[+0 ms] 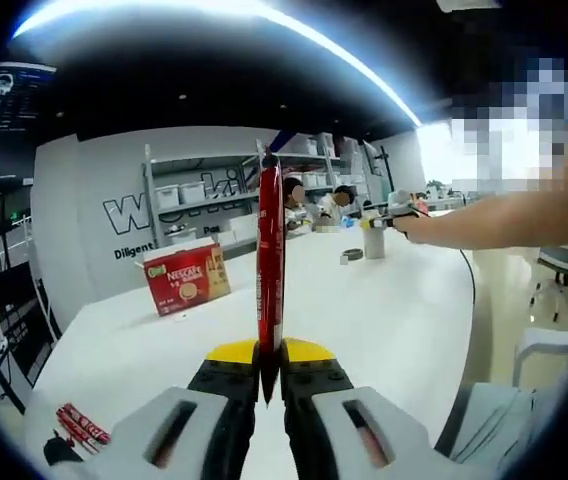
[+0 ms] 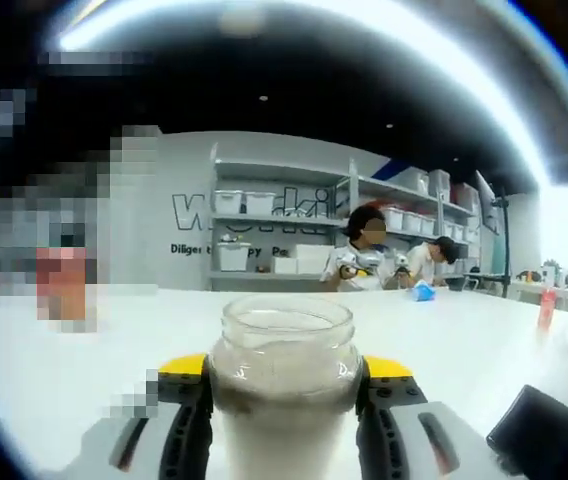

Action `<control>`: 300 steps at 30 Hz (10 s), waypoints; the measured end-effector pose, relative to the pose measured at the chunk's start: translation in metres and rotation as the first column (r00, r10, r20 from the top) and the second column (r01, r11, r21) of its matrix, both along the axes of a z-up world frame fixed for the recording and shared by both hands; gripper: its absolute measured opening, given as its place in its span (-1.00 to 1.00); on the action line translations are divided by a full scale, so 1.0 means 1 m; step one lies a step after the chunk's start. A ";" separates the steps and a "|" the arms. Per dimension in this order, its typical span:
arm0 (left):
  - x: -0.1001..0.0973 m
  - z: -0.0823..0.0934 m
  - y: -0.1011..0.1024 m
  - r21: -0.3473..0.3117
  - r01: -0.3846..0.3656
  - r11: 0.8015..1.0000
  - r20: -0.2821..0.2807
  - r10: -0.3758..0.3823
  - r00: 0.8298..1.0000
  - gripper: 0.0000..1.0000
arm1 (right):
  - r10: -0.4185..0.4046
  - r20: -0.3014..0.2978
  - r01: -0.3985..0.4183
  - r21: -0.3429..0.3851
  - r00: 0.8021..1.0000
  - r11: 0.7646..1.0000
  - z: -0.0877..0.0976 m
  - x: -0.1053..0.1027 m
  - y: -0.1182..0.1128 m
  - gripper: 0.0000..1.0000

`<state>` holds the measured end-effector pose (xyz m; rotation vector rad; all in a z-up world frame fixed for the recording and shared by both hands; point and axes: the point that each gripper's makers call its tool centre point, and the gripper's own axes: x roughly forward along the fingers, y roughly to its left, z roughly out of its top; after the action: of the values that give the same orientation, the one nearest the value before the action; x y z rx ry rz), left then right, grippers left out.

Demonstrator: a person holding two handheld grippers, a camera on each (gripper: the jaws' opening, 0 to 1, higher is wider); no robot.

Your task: Tear open the coffee pouch, take out the coffee, and pour the coffee from the pouch into the cup

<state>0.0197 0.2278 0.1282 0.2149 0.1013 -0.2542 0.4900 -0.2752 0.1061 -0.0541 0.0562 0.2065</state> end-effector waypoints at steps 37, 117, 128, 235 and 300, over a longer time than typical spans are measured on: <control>-0.005 0.007 -0.004 -0.063 0.038 0.997 0.015 -0.037 0.999 -0.79 | 0.448 0.075 -0.451 0.032 0.891 0.892 0.003 -0.125 0.063 0.05; -0.030 0.047 0.059 -0.094 -0.063 0.994 0.113 0.073 0.991 -0.79 | 0.979 0.100 -0.984 0.023 0.177 0.175 0.007 -0.504 0.492 0.08; -0.030 0.046 0.060 -0.097 -0.062 0.993 0.112 0.073 0.991 -0.79 | 0.982 0.091 -0.986 0.000 0.166 0.167 -0.005 -0.503 0.508 0.55; -0.111 0.047 -0.080 -0.296 0.636 0.713 -0.019 -0.670 0.742 -0.79 | 0.944 0.330 -0.982 0.180 0.008 -0.055 0.115 -0.580 0.430 -0.41; -0.110 0.064 -0.086 -0.372 0.725 0.580 0.147 -0.734 0.663 -0.21 | 0.918 0.392 -0.951 0.302 0.064 -0.062 0.110 -0.593 0.416 -0.81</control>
<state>-0.0899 0.1419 0.1923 -0.1825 -0.0288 -1.1141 -0.1030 0.1405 0.2161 0.4859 -0.1340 1.7397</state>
